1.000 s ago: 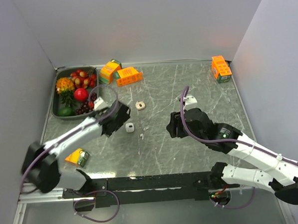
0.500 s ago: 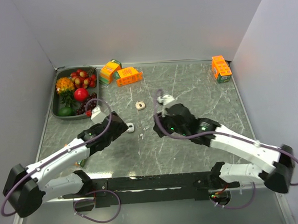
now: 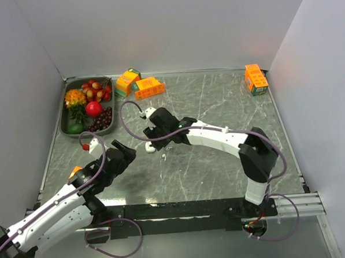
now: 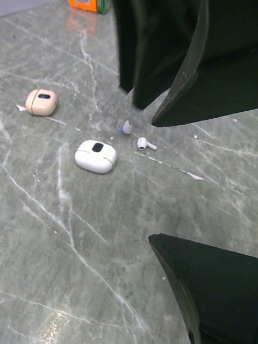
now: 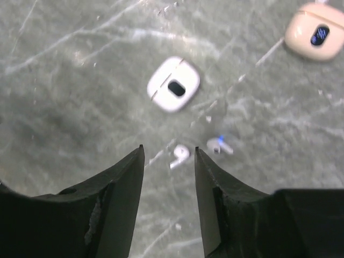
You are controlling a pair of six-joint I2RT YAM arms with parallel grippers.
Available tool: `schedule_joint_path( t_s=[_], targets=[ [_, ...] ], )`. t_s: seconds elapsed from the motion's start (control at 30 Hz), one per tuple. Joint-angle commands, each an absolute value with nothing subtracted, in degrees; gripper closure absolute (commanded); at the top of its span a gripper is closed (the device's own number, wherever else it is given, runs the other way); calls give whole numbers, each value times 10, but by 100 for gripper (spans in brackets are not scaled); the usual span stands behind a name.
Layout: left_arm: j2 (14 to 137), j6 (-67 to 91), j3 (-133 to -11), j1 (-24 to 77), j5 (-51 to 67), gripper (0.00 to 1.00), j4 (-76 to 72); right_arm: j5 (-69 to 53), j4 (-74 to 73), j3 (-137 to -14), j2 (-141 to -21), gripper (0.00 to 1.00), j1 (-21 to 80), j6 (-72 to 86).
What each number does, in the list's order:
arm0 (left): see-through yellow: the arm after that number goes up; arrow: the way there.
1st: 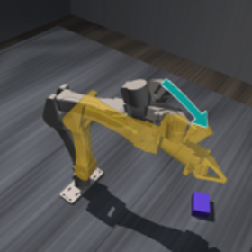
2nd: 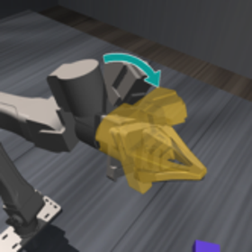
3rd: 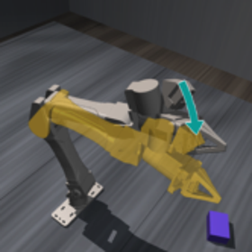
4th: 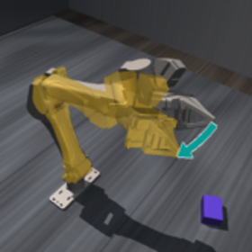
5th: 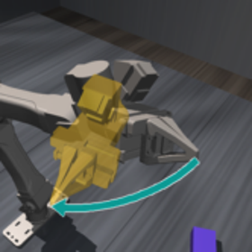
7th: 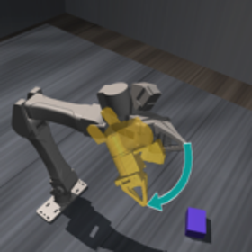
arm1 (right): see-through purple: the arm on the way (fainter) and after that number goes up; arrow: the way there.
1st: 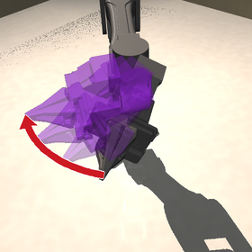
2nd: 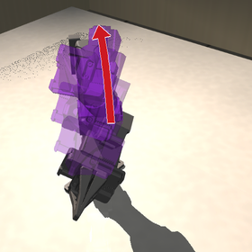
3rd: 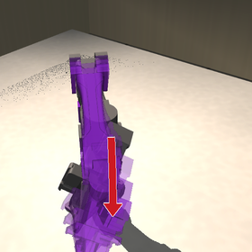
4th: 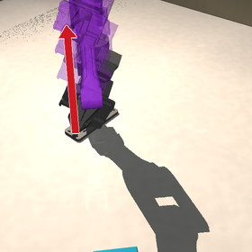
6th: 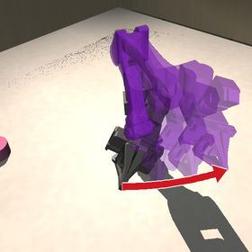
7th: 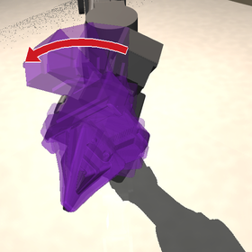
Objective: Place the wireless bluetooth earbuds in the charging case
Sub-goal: Pick up the charging case at the center of the board.
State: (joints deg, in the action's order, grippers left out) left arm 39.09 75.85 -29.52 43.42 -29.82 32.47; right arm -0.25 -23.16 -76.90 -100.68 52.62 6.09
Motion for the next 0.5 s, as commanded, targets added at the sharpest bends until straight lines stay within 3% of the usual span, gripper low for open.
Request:
schedule_joint_path(
  t_s=[0.0, 0.1, 0.23, 0.47],
  targets=[
    [362, 759, -292, 434, -295, 14, 347, -38, -227, -831, -1061, 45, 518, 34],
    [344, 758, -281, 433, -289, 13, 351, -66, -237, -850, -1083, 39, 510, 10],
    [308, 764, -268, 434, -286, 13, 360, -55, -273, -897, -1124, 40, 501, 46],
    [266, 768, -257, 434, -291, 15, 377, -12, -288, -905, -1135, 50, 493, 121]
  ],
)
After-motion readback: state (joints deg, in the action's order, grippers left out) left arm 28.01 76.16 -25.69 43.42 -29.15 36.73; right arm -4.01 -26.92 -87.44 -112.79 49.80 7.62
